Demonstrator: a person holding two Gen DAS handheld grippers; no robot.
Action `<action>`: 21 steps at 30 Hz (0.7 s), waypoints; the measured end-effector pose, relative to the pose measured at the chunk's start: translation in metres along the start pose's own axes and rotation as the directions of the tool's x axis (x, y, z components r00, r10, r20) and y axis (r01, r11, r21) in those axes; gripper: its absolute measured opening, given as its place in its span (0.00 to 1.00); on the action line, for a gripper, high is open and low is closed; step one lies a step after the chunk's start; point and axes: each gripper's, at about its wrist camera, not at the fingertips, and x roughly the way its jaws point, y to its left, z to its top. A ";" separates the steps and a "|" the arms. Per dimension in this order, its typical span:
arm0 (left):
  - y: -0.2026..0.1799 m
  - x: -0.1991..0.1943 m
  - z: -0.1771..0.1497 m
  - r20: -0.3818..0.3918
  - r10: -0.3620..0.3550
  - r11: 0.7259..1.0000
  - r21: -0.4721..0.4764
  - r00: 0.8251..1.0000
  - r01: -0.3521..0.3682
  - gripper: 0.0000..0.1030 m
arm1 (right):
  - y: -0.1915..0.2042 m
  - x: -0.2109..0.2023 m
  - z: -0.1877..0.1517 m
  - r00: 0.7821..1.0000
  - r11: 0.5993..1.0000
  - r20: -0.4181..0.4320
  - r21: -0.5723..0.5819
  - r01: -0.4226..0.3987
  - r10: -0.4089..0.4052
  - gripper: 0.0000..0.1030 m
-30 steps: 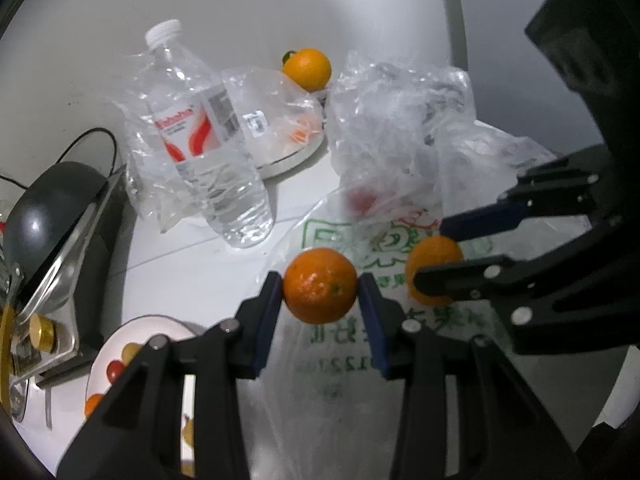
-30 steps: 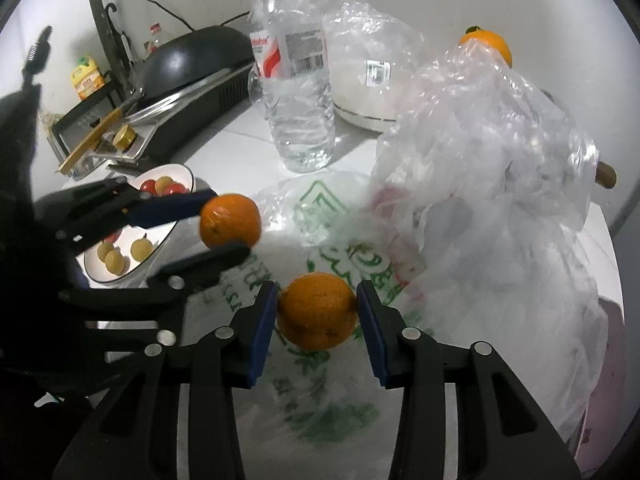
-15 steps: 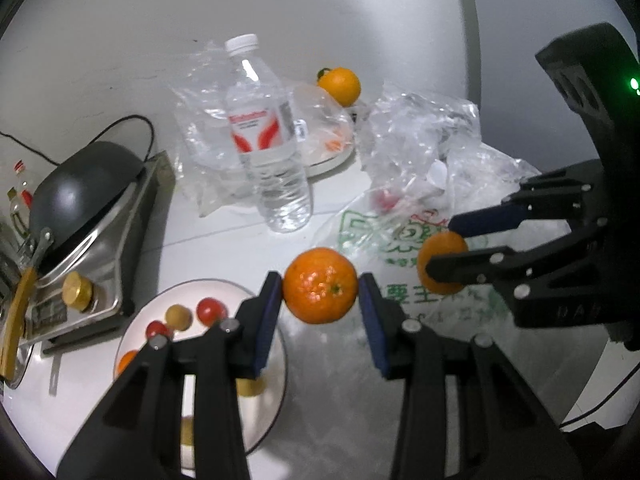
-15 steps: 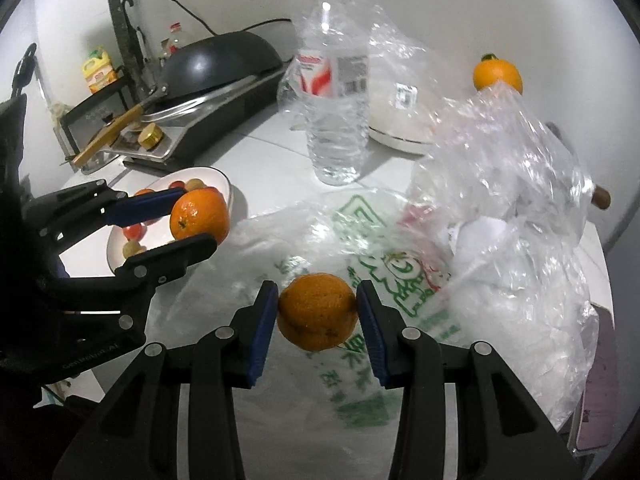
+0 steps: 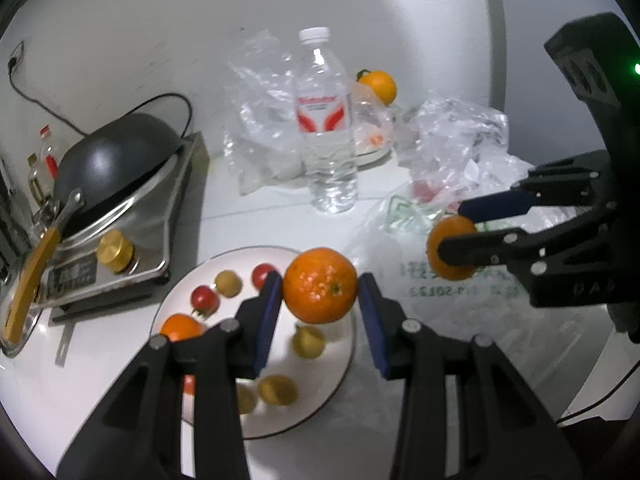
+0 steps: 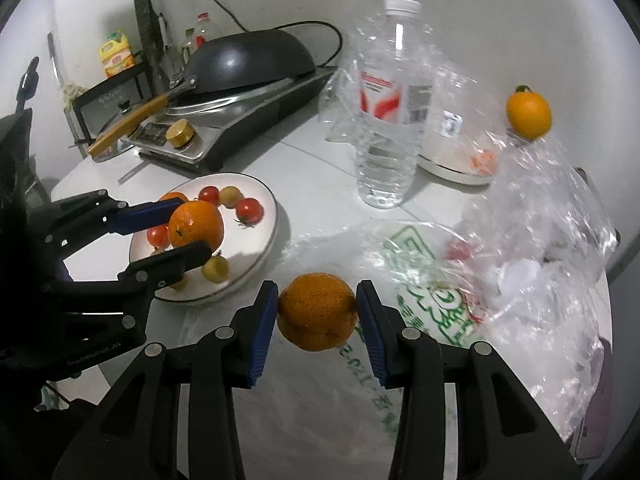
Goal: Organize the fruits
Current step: 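Carry both mandarins in the two tools over the plate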
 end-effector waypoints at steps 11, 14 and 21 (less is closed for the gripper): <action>0.049 0.003 -0.023 -0.019 0.027 0.996 -0.080 0.999 -0.028 0.39 | 0.042 0.025 0.031 1.000 0.997 -0.005 -0.067 -0.030 0.030 0.42; 0.055 0.007 -0.027 -0.023 0.027 0.996 -0.088 0.999 -0.029 0.39 | 0.054 0.037 0.039 0.999 0.995 -0.017 -0.087 -0.045 0.044 0.42; 0.064 0.019 -0.033 -0.044 0.012 0.995 -0.099 0.999 -0.017 0.39 | 0.067 0.065 0.051 0.997 0.992 -0.045 -0.104 -0.067 0.063 0.42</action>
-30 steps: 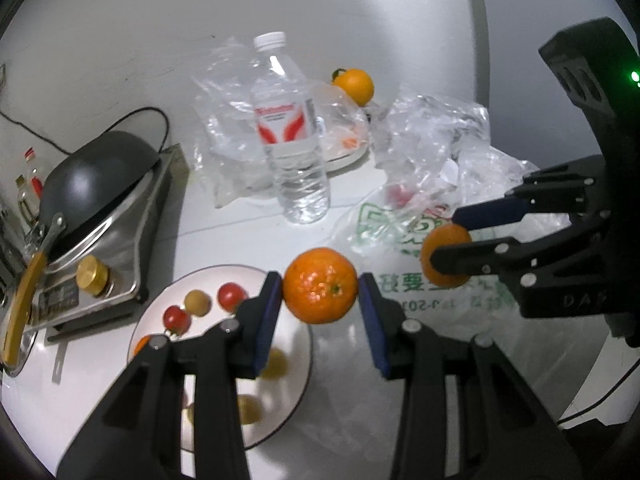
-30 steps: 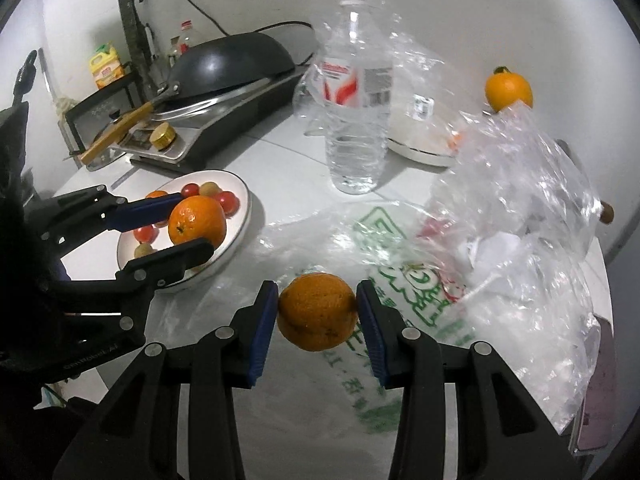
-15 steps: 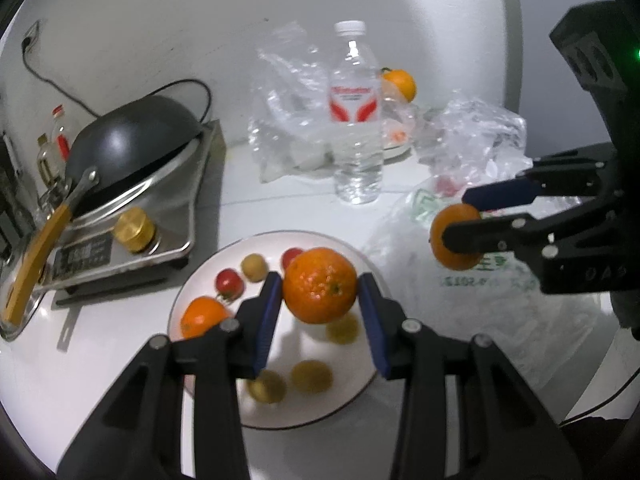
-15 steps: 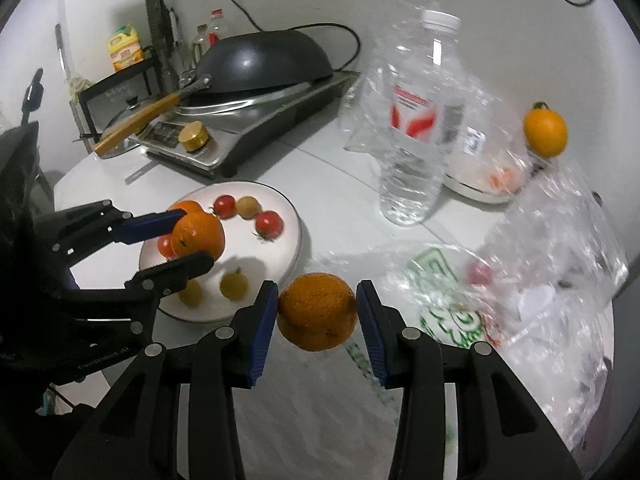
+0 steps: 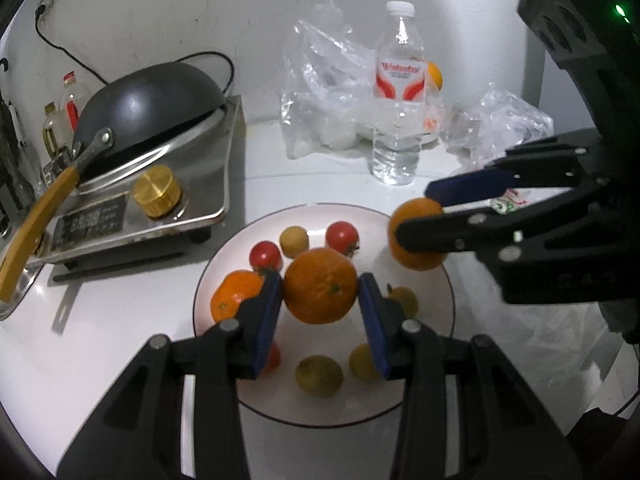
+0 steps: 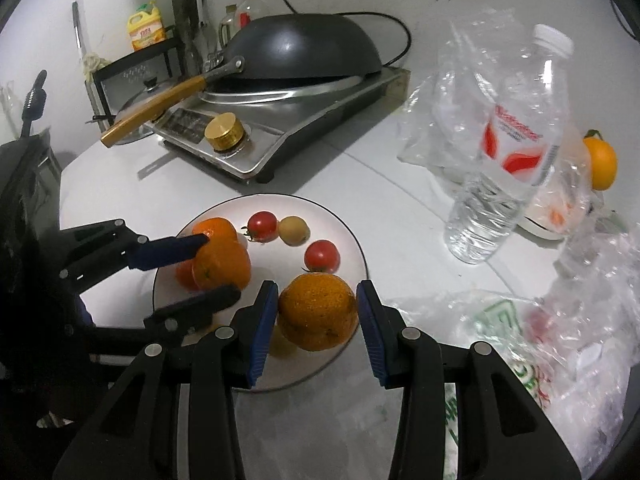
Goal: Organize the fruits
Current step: 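Carry both mandarins in the two tools over the plate, then open the right tool onto the plate while the left tool releases its mandarin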
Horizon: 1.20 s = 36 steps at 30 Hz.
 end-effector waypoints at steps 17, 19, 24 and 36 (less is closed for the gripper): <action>0.003 0.025 -0.005 -0.065 -0.006 1.000 -0.024 0.998 0.005 0.40 | -0.003 0.029 0.007 1.000 1.000 -0.022 0.011 -0.017 0.017 0.25; 0.003 0.026 -0.004 -0.069 -0.008 0.999 -0.032 0.998 0.005 0.40 | -0.005 0.026 0.006 1.000 1.000 -0.015 0.021 -0.017 0.018 0.25; 0.000 0.016 0.000 -0.041 0.002 0.999 -0.034 0.999 -0.003 0.46 | -0.009 0.012 0.002 1.000 0.999 0.006 0.033 -0.004 0.004 0.25; -0.017 -0.026 0.013 0.045 0.018 0.999 -0.041 0.999 -0.016 0.50 | -0.020 -0.042 -0.020 0.996 0.997 0.078 0.070 0.027 -0.033 0.26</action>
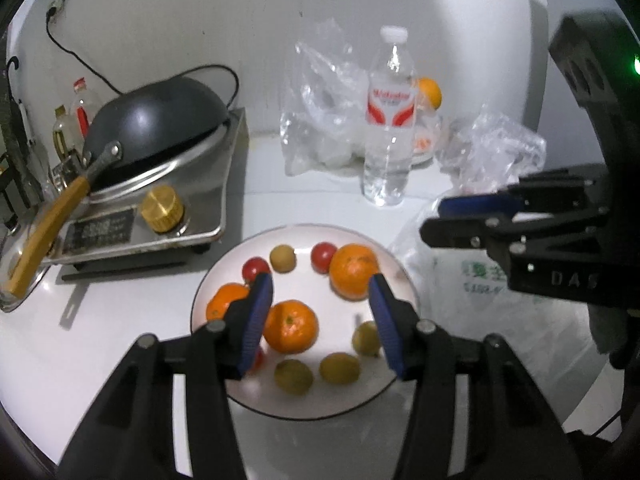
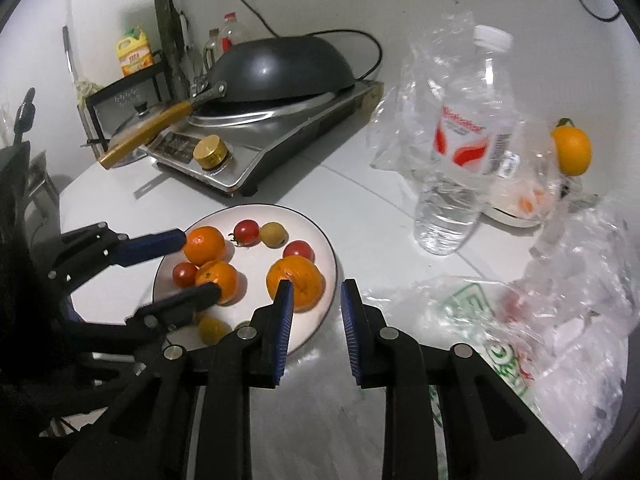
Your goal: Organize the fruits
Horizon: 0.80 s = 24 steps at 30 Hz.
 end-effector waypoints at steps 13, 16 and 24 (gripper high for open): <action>-0.021 -0.061 0.017 0.136 -0.026 0.998 -0.053 0.990 0.033 0.79 | -0.010 -0.068 -0.015 0.993 0.998 0.098 0.036 0.055 -0.058 0.39; -0.024 -0.079 0.021 0.184 -0.031 0.997 -0.061 0.983 0.043 0.93 | -0.011 -0.085 -0.017 0.989 0.996 0.125 0.049 0.073 -0.079 0.49; -0.031 -0.121 0.028 0.281 -0.021 0.996 -0.078 0.959 0.044 0.99 | -0.009 -0.128 -0.016 0.969 0.990 0.208 0.083 0.114 -0.129 0.68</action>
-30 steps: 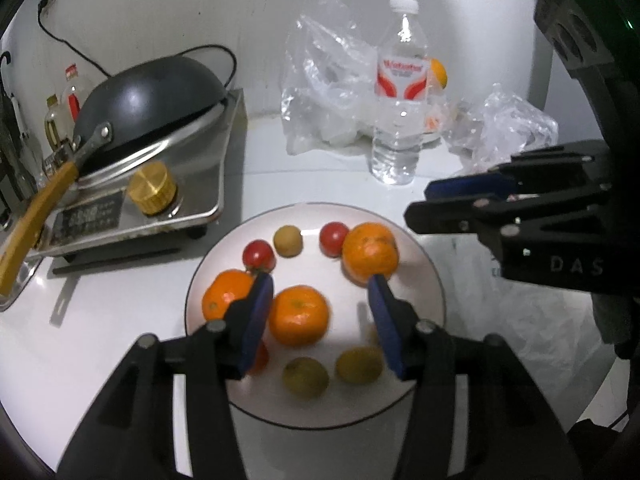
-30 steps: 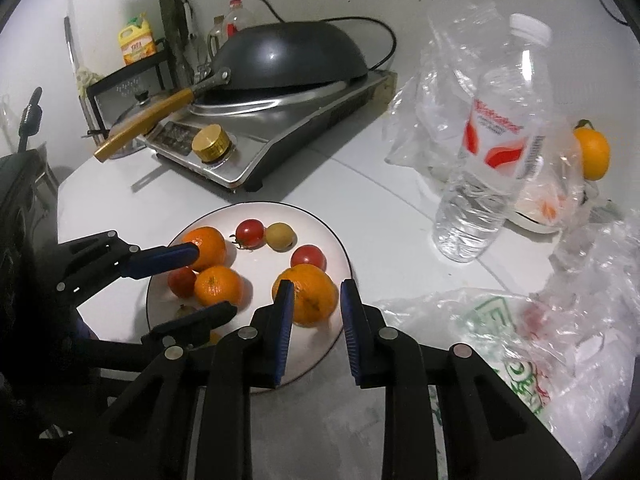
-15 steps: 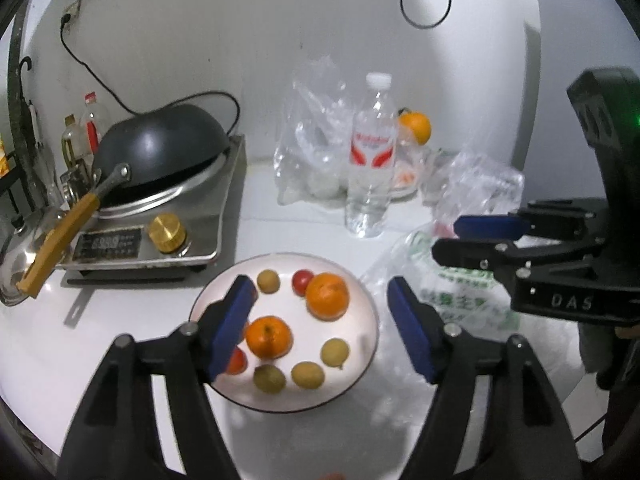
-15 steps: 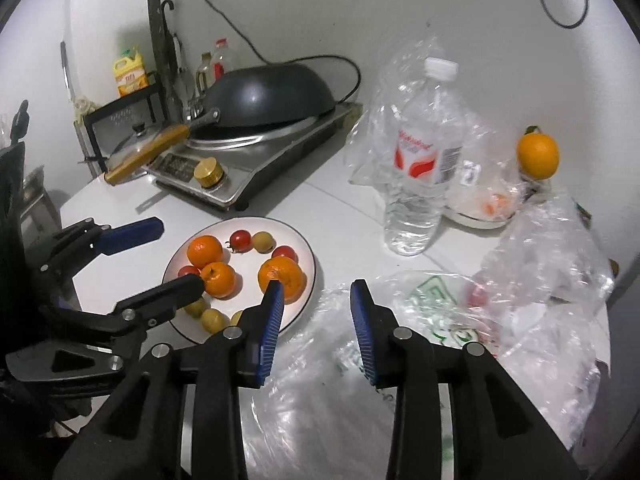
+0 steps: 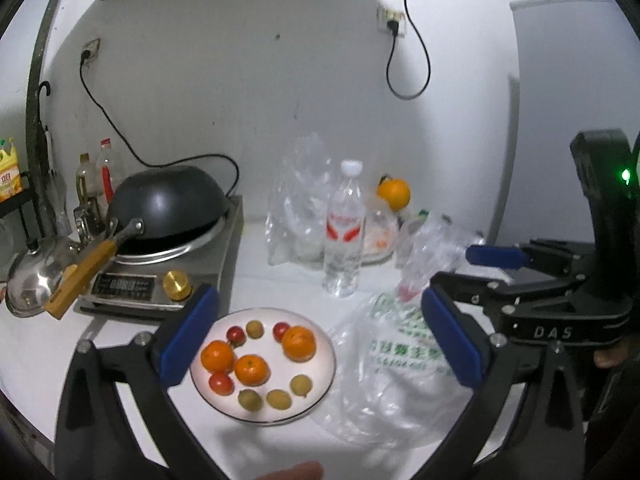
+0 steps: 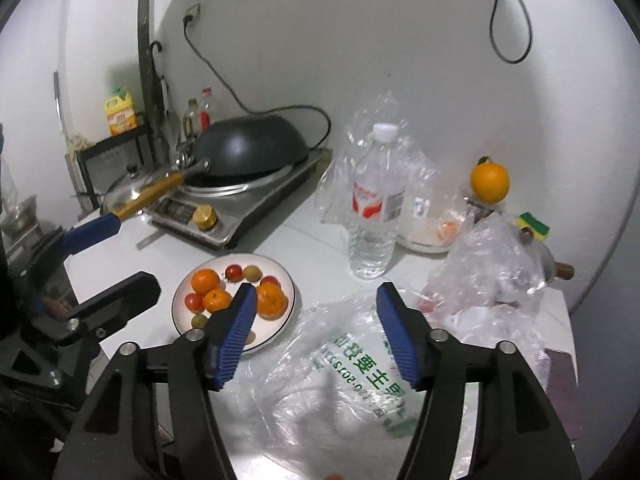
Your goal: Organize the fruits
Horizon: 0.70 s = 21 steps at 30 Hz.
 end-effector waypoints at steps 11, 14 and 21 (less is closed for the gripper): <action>-0.016 -0.037 0.030 0.115 0.091 0.994 0.047 0.989 -0.097 0.99 | -0.001 -0.046 0.018 0.990 0.997 0.116 0.009 0.082 -0.082 0.77; -0.020 -0.042 0.035 0.140 0.120 0.989 0.064 0.983 -0.130 0.99 | 0.000 -0.056 0.023 0.985 0.995 0.145 0.006 0.098 -0.098 0.79; -0.021 -0.046 0.047 0.146 0.124 0.989 0.065 0.981 -0.135 0.99 | 0.003 -0.070 0.032 0.973 0.992 0.194 0.004 0.125 -0.124 0.80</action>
